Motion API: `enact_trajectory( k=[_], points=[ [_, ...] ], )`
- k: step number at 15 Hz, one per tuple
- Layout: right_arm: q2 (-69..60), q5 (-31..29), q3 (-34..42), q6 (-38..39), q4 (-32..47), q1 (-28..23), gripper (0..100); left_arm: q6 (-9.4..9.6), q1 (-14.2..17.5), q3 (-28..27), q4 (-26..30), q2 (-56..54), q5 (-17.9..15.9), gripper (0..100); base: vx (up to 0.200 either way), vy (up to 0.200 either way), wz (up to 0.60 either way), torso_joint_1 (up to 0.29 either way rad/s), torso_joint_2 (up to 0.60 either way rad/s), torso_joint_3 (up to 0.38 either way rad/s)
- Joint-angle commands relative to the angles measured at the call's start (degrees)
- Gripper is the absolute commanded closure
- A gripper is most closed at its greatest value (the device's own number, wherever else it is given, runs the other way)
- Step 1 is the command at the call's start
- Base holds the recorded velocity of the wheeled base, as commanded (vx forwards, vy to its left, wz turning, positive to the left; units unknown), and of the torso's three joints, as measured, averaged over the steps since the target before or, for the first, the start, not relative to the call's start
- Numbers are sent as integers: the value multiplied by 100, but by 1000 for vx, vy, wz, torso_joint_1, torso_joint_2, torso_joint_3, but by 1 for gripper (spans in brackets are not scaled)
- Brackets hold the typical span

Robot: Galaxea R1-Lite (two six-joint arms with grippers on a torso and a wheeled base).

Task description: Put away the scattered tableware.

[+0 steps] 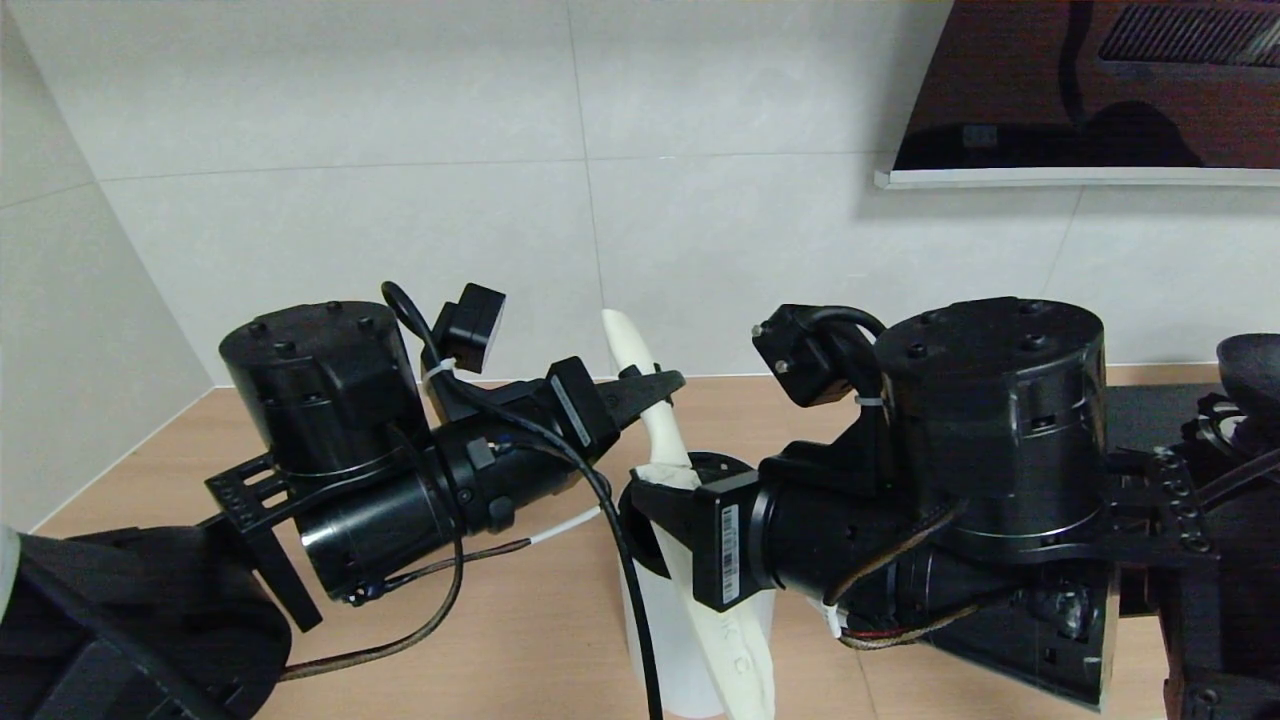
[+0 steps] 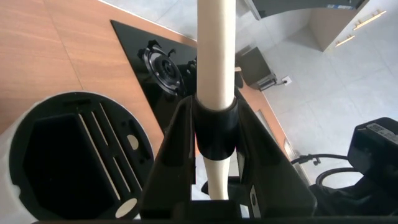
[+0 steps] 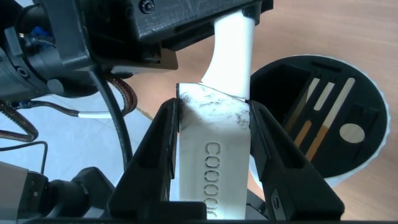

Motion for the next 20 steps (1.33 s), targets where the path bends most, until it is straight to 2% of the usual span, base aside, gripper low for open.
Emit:
enact_trajectory(
  k=[1,6,7,15,18,19,20],
  points=[
    [3,-4,0,0,-3,2,100,-2,-1,7,-2,-30,1,100,0,0,0,0,0,0],
    [3,-13,9,0,-3,-7,100,-2,-1,16,-2,-39,-8,100,0,0,0,0,0,0],
    [3,-13,9,9,-3,-7,0,-2,-1,25,-2,-39,-8,100,0,0,0,0,0,0],
    [-50,-22,9,36,-3,-86,0,-11,-1,7,-11,-65,9,100,0,0,0,0,0,0],
    [-393,-13,0,27,6,-552,0,-2,17,-151,94,-171,212,100,0,0,0,0,0,0],
    [-498,31,9,27,15,-737,0,6,17,-221,261,-258,247,100,0,0,0,0,0,0],
    [-577,75,0,18,15,-1053,0,15,34,-397,701,-461,264,100,0,0,0,0,0,0]
  ],
)
